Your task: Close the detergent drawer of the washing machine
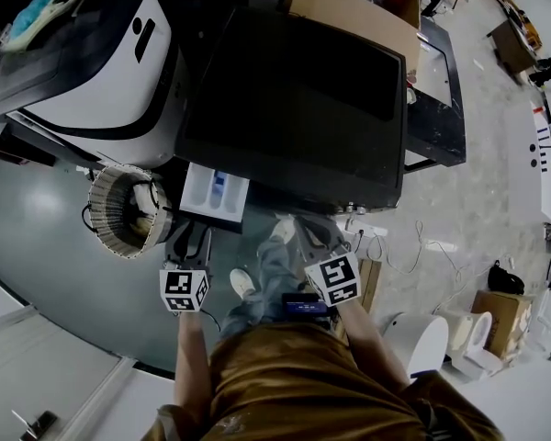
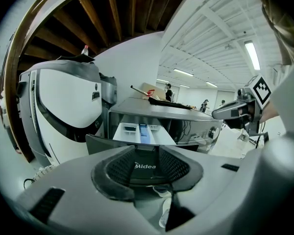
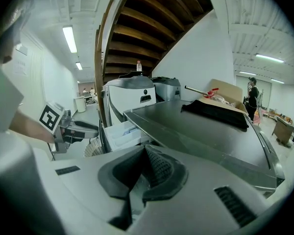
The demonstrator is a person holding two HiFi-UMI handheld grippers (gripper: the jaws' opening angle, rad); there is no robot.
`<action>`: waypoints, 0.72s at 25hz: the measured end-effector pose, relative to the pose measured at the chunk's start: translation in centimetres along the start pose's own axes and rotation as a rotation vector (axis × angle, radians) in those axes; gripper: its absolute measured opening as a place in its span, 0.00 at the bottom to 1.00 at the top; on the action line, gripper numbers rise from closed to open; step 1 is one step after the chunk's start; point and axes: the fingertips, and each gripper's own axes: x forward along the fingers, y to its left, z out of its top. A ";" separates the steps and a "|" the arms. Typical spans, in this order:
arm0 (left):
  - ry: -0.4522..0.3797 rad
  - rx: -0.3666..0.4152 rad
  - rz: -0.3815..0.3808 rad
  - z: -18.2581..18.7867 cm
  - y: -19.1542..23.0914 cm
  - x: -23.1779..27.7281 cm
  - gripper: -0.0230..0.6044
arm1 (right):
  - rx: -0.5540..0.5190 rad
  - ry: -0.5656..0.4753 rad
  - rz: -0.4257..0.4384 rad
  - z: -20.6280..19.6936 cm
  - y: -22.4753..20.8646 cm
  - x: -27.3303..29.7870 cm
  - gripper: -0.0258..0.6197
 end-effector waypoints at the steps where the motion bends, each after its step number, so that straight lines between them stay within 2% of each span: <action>1: 0.001 0.000 0.001 0.0 0.0 0.1 0.29 | -0.002 -0.002 -0.001 0.0 0.0 0.0 0.06; 18: 0.001 -0.004 0.001 0.9 0.3 1.5 0.29 | 0.001 -0.011 -0.037 0.1 -1.3 -0.4 0.06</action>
